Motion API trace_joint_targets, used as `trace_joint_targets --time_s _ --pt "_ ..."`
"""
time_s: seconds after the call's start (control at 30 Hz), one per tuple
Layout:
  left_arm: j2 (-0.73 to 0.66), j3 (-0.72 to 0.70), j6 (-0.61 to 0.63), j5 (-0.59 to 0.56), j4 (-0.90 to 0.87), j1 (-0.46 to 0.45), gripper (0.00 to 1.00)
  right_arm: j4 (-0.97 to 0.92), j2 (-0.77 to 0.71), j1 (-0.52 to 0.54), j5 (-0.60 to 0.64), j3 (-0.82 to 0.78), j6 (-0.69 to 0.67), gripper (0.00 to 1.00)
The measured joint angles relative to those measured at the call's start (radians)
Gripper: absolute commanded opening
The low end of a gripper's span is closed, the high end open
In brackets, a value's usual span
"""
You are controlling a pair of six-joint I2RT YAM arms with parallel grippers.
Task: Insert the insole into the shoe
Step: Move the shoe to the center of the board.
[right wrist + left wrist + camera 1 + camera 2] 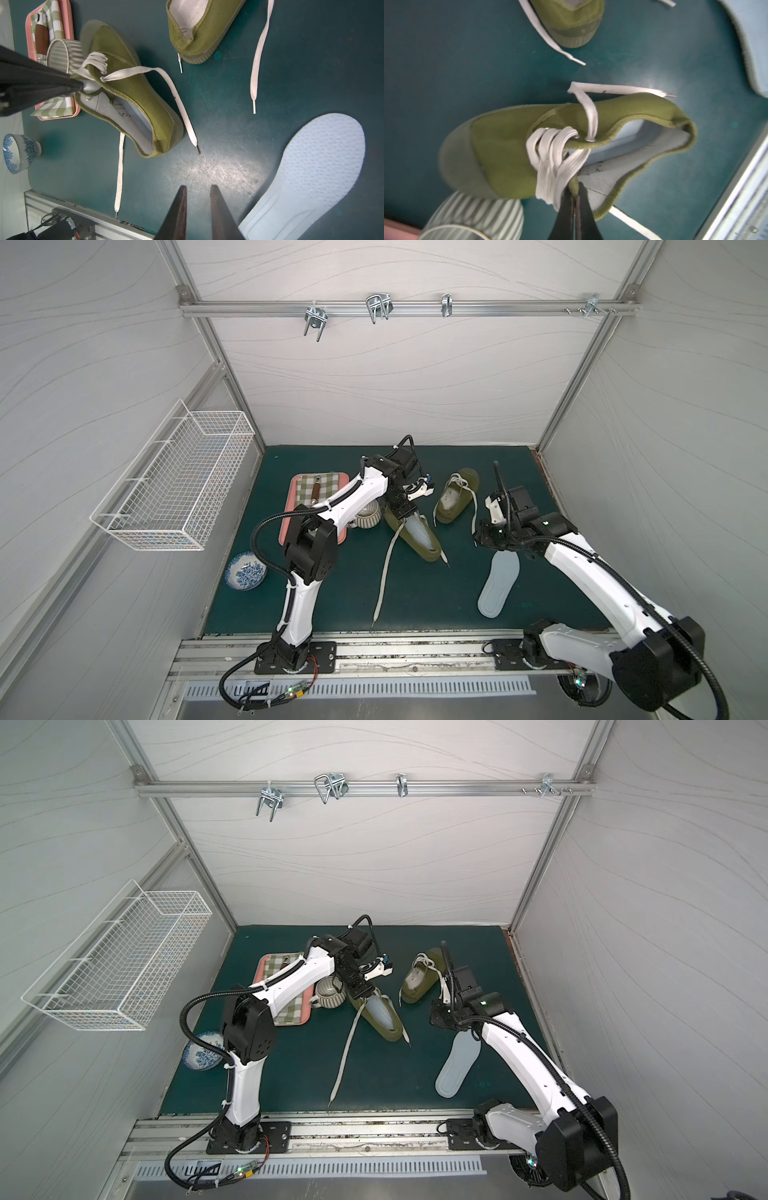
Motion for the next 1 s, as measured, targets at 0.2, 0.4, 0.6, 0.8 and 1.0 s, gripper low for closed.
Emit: trace_joint_targets --time_s 0.2,0.4,0.6,0.8,1.0 --pt "0.019 0.016 0.137 0.028 0.002 0.055 0.0 0.0 0.0 -0.003 -0.006 -0.004 -0.002 0.24" --pt "0.061 0.104 0.25 0.008 -0.007 0.085 0.0 -0.001 0.001 -0.006 -0.006 -0.016 -0.003 0.25" --pt "0.139 0.157 0.321 -0.043 0.047 0.1 0.0 -0.001 0.001 -0.012 -0.008 -0.021 -0.008 0.28" --pt "0.163 0.157 0.368 -0.054 0.127 0.121 0.0 0.0 -0.005 -0.115 -0.046 -0.065 -0.01 0.32" --pt "0.195 0.192 0.371 -0.08 0.211 0.144 0.0 -0.005 -0.054 -0.295 -0.113 -0.16 -0.006 0.38"
